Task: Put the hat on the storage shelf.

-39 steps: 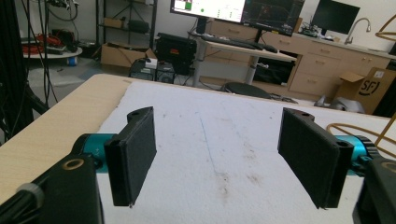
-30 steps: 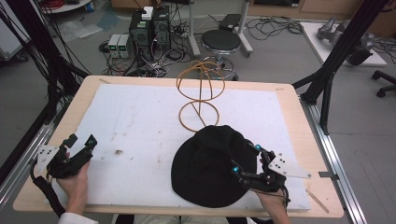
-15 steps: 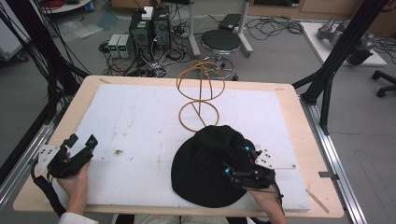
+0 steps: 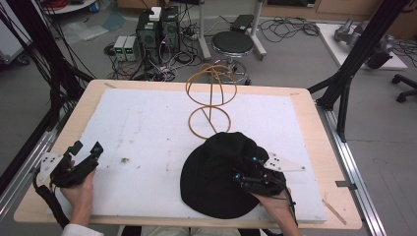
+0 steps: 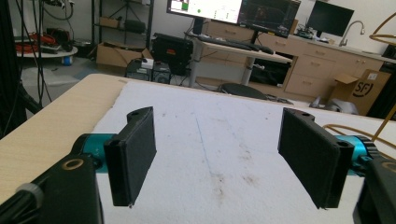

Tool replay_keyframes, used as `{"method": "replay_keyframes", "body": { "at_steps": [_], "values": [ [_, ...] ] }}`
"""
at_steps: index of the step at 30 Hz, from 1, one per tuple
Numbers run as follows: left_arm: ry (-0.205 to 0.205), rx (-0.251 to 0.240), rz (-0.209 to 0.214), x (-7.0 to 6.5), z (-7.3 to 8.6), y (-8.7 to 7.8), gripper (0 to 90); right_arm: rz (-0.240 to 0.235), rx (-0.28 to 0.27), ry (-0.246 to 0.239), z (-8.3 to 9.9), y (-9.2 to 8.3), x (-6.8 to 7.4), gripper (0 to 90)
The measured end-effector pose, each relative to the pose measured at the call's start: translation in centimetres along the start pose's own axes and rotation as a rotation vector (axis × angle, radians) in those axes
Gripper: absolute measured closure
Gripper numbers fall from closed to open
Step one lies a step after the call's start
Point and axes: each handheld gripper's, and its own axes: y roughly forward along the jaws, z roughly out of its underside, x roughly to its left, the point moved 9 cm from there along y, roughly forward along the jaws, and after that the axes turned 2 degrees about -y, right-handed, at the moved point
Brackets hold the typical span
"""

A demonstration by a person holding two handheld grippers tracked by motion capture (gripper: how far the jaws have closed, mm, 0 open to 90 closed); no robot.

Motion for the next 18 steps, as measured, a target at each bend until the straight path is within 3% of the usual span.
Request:
{"method": "replay_keyframes", "body": {
  "at_steps": [5, 9, 11, 18],
  "values": [
    [-0.001, 0.0, 0.002, 0.0, 0.0, 0.0, 27.8, 0.022, -0.027, -0.053, -0.5, -0.5, 0.1, 61.3],
    [-0.001, -0.001, 0.002, -0.1, 0.0, 0.0, 27.8, 0.003, -0.004, -0.091, -0.6, -0.4, 0.9, 83.5],
    [0.0, -0.002, 0.002, -0.1, 0.0, 0.0, 27.8, 0.021, 0.005, -0.117, -0.5, -0.2, 1.2, 85.3],
    [0.003, 0.002, 0.002, -0.1, 0.1, 0.1, 27.8, -0.009, -0.004, -0.088, -0.6, -0.3, 0.9, 85.8]
  ]
}}
